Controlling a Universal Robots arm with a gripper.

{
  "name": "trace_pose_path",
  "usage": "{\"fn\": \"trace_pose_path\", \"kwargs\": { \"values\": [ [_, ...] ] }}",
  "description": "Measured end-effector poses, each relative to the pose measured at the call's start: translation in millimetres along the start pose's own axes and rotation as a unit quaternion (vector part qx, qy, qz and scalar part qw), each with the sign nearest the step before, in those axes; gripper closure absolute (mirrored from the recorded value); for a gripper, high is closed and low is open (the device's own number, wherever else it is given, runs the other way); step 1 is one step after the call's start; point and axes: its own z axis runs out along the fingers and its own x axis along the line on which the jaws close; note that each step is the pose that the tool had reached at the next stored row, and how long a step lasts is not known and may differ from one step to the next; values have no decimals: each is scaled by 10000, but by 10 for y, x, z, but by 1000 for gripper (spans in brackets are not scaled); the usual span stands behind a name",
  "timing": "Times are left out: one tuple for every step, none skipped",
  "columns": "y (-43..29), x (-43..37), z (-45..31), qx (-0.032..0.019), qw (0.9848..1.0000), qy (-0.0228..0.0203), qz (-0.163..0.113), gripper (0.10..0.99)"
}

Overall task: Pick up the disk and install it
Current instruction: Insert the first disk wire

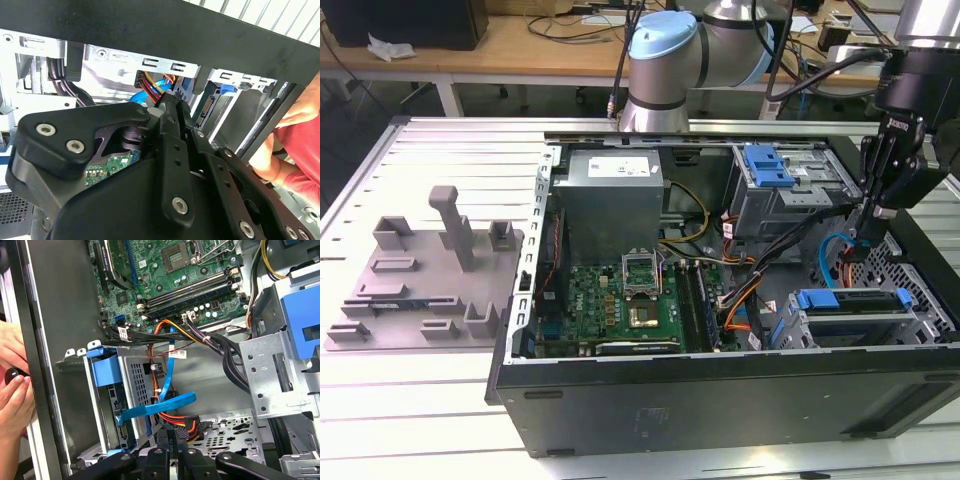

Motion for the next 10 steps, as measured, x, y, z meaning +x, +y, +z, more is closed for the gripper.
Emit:
{"fn": "trace_pose_path", "kwargs": {
  "values": [
    [0, 0, 0, 0, 10000, 0, 0, 922],
    [0, 0, 0, 0, 10000, 0, 0, 922],
    [0, 0, 1, 0, 10000, 0, 0, 922],
    [0, 0, 1, 0, 10000, 0, 0, 922],
    [0, 0, 1, 0, 10000, 0, 0, 922],
    [0, 0, 1, 0, 10000, 0, 0, 922],
    [0, 0, 1, 0, 10000, -1, 0, 922],
    [-1, 2, 1, -1, 10000, -8, -1, 922],
    [-2, 6, -2, -2, 10000, -13, -2, 922],
    [-3, 10, -4, -4, 10000, -20, -2, 922]
  ]
}}
